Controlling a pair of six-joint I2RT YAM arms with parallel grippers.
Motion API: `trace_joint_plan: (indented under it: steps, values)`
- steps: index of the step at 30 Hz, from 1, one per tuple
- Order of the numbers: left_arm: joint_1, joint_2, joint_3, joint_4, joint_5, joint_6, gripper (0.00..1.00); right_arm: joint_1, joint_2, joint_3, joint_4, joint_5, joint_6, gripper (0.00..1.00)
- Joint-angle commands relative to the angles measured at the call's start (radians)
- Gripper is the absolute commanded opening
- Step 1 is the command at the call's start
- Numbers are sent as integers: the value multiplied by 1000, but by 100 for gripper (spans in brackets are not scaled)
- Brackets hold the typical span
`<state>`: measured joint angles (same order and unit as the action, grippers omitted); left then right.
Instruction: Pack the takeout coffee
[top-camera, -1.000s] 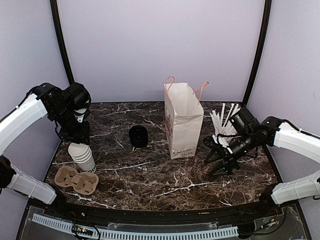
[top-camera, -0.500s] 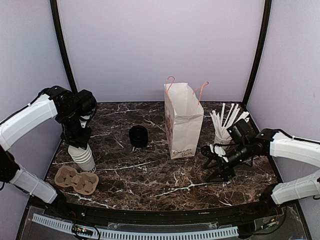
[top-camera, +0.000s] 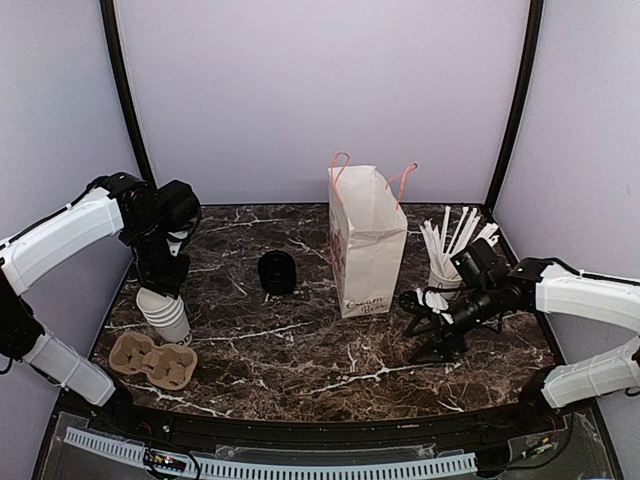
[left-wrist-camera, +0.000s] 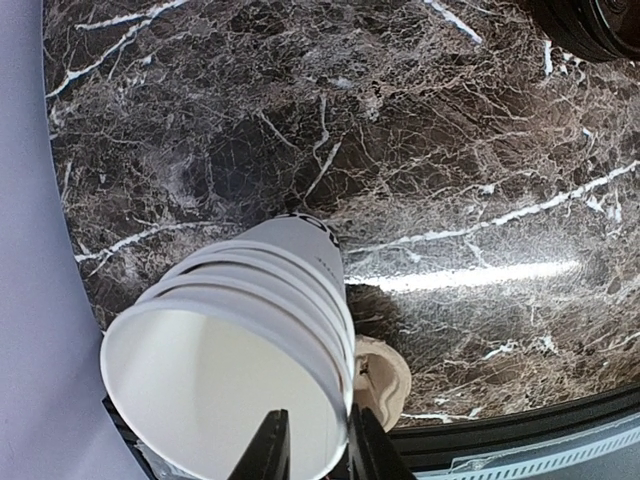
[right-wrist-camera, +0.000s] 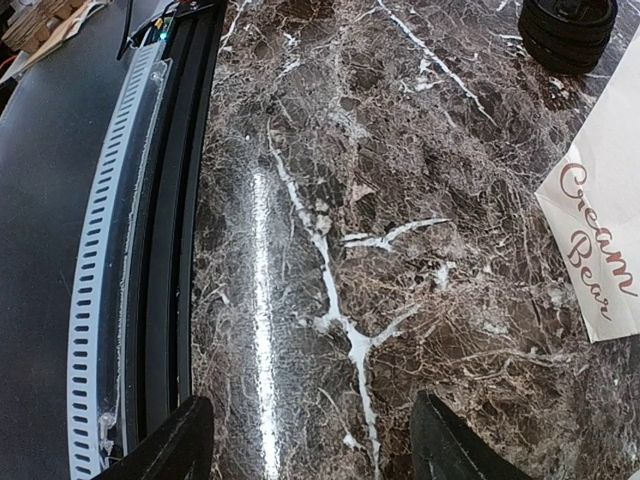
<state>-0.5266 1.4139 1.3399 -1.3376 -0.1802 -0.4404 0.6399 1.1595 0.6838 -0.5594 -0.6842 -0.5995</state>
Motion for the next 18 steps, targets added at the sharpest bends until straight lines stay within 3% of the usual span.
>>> trace_joint_plan:
  steps: [1,7,18]
  values:
    - [-4,-12,3,-9,4,18,20,4,0,-8,24,-4,8,69]
    - [-4,-14,-1,-26,-5,25,13,4,6,-6,22,-1,7,69]
    - [-4,10,-9,-56,16,26,14,4,1,-7,24,14,6,70]
